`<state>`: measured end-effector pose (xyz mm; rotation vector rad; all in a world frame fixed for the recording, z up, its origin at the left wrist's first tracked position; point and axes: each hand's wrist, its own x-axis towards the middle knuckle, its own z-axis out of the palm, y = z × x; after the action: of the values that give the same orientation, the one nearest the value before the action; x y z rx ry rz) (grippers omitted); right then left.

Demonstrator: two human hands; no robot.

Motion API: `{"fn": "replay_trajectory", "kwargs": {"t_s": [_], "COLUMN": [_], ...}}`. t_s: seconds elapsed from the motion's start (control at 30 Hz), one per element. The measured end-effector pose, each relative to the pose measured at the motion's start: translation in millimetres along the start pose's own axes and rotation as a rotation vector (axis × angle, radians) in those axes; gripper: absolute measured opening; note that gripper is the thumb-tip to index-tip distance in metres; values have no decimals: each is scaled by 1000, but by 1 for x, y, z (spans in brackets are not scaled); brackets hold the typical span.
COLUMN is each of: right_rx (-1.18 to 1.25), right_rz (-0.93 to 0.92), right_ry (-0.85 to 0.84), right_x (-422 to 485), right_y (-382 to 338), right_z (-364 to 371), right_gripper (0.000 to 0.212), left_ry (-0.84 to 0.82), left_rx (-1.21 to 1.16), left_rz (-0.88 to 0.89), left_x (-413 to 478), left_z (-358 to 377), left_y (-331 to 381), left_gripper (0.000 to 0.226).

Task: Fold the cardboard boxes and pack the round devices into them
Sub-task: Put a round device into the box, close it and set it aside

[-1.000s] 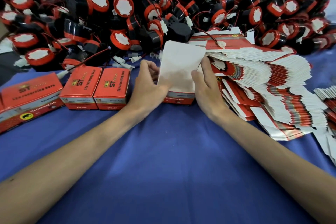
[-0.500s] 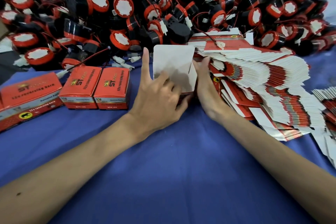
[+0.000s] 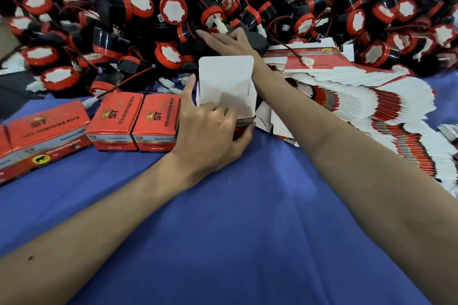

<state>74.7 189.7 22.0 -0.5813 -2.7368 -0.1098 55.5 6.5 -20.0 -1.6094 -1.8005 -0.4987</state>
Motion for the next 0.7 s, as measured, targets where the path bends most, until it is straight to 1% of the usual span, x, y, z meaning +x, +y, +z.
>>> {"fn": "replay_trajectory", "kwargs": {"t_s": [0.03,0.07,0.13,0.17,0.23,0.27,0.33,0.37,0.43,0.53,0.6,0.7], "right_rx": [-132,-203,-176,-50,358,477,511,482,366,189,101,-80], "right_rz": [-18,0,13,15,100,178,314,355,381,435,418,308], "right_ry": [9,11,49,90,182,220,265,284,252,92,-2,-68], "right_x": [2,1,-8,-16,-38,-51,-75,-87,-112,-144,-157,-167], "right_y": [-1,1,-3,-3,-4,-3,0,0,-7,-29,-46,-64], "right_z": [4,8,13,13,6,-1,-17,-26,-47,-79,-103,-131], "right_gripper": [52,51,44,38,24,29,48,50,50,62,67,67], "left_ry": [-10,-15,-7,4,14,11,-3,-11,-27,-42,-38,-11], "left_rx": [2,1,-5,-9,-24,-32,-42,-45,-54,-132,-200,-288], "left_rz": [-16,-29,-51,-57,-70,-82,-107,-113,-112,-106,-85,-8], "left_x": [-1,-2,-3,-3,-3,-2,-1,-1,-1,-1,0,-1], "left_z": [1,2,2,2,3,4,5,6,8,8,5,1], "left_y": [-1,-2,-3,-2,-1,-1,-2,-3,-2,-2,-3,-4], "left_gripper": [47,48,48,47,43,41,37,34,33,42,47,59]}}
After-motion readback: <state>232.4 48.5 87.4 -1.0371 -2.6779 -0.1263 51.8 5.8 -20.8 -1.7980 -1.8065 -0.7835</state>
